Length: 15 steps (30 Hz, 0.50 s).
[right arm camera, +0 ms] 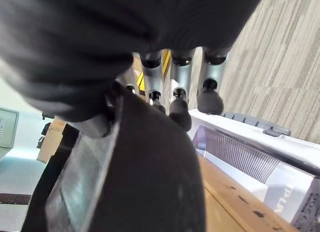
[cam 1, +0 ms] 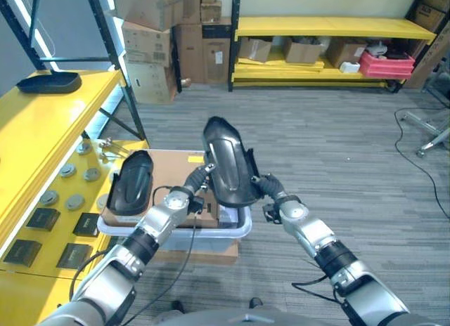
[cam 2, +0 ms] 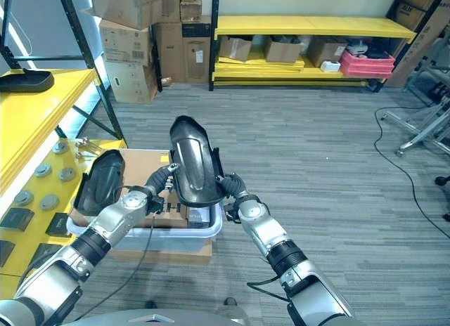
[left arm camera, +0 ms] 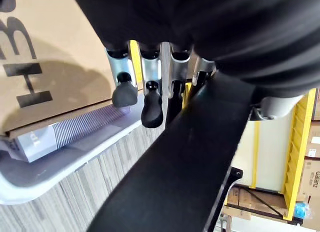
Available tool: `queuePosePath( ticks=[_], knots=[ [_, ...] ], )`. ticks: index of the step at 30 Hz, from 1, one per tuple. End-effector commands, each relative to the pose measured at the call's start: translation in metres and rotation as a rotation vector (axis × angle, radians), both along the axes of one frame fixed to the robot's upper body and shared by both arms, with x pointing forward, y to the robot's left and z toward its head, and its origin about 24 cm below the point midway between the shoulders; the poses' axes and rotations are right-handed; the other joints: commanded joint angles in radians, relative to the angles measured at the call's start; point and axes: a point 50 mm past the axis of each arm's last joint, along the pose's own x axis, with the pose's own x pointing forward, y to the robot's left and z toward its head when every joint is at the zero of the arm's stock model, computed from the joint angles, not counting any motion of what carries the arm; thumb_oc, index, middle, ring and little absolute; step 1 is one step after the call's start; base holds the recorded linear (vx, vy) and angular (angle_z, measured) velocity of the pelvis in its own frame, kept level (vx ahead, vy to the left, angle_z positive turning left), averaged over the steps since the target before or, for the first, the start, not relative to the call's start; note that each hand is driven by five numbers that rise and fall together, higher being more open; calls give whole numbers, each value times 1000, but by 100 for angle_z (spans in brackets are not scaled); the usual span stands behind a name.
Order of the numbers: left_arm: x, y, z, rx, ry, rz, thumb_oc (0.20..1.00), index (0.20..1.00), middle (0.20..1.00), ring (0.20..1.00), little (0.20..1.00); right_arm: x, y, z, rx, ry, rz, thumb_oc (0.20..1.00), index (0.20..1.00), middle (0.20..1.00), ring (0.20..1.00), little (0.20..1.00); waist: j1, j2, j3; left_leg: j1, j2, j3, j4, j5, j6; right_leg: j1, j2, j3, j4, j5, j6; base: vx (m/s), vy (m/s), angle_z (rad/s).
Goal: Move parts from the plastic box to the shelf.
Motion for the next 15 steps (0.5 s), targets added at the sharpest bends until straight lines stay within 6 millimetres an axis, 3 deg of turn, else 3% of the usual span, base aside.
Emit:
queuePosePath(
  ticks=[1,2,3,9,15],
  knots=[
    [11,-31,35,-219,-147,-10,200,200,200,200,200,18,25,41,291,-142,-5,200,200,200,200,200,40,-6,-18,3,40,-27,17,-51,-14,-20,-66,-68,37,-12,57,0,0,0],
    [11,-31,38,-232,-160,-1,200,200,200,200,200,17,29,43,364,-132,-11,460,460,460,460,460,42,-7,-16,3,41,-29,19,-51,-15,-19,-67,-69,38,-12,57,0,0,0],
    [11,-32,45,-260,-178,16,200,200,200,200,200,15,35,47,488,-121,-13,1000,1000,1000,1000,1000,46,-8,-12,4,41,-35,18,-50,-16,-15,-67,-73,36,-12,56,0,0,0],
    [13,-31,55,-274,-226,75,200,200,200,200,200,15,48,78,812,-207,-31,1000,1000,1000,1000,1000,53,-8,-17,9,42,-42,9,-50,-16,-5,-66,-87,24,-9,57,7,-3,1],
    [18,-10,49,-233,-247,171,200,200,200,200,200,12,25,129,975,-422,-54,1000,1000,1000,1000,1000,38,-6,-26,10,45,-34,6,-52,-15,-6,-64,-83,17,-10,56,0,0,0]
  ],
)
